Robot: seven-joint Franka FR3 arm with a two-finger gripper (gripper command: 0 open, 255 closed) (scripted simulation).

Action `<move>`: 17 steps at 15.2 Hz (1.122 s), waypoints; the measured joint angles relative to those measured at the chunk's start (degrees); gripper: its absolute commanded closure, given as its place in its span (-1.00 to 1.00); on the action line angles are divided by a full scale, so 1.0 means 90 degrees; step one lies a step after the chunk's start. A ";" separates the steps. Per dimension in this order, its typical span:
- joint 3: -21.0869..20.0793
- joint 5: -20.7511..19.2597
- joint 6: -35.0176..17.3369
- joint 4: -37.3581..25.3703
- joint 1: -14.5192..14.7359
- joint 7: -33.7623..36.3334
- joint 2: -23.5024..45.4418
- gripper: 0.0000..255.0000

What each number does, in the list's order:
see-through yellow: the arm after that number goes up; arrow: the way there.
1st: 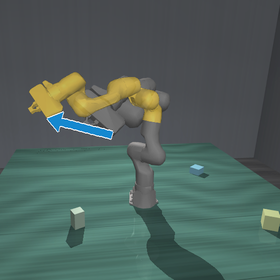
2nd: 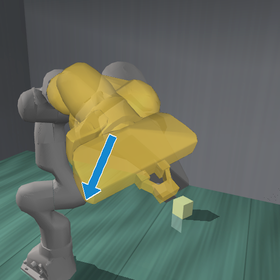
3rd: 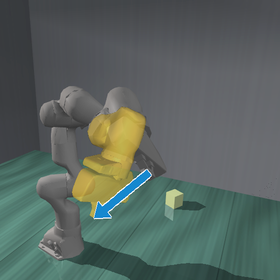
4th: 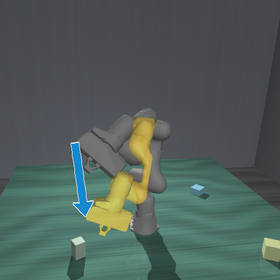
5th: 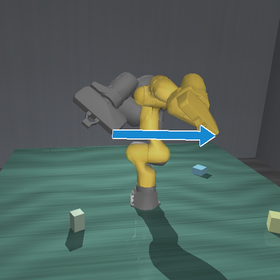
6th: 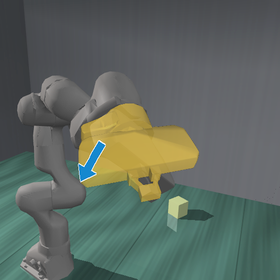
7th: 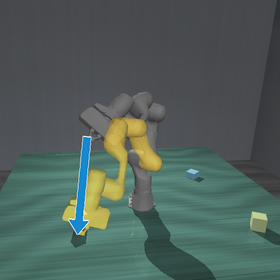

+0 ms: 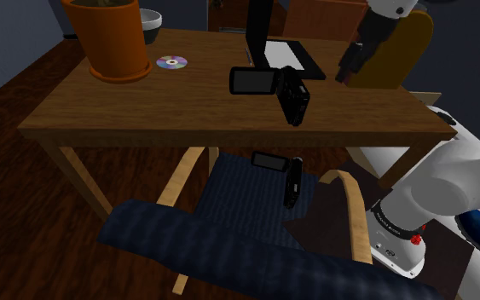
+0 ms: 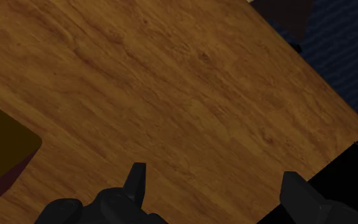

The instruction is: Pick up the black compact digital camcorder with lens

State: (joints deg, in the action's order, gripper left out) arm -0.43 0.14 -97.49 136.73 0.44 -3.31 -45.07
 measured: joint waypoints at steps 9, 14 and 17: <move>-0.0340 0.0381 -0.0075 -0.1457 0.0231 0.0335 0.1799 -1.00; -0.0557 0.0557 0.0094 -0.2804 0.0363 0.0575 0.3148 -1.00; -0.0583 0.0591 0.0035 -0.2878 0.0384 0.0593 0.3317 -1.00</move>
State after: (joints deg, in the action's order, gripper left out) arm -5.68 5.46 -97.17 110.83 3.90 2.02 -15.21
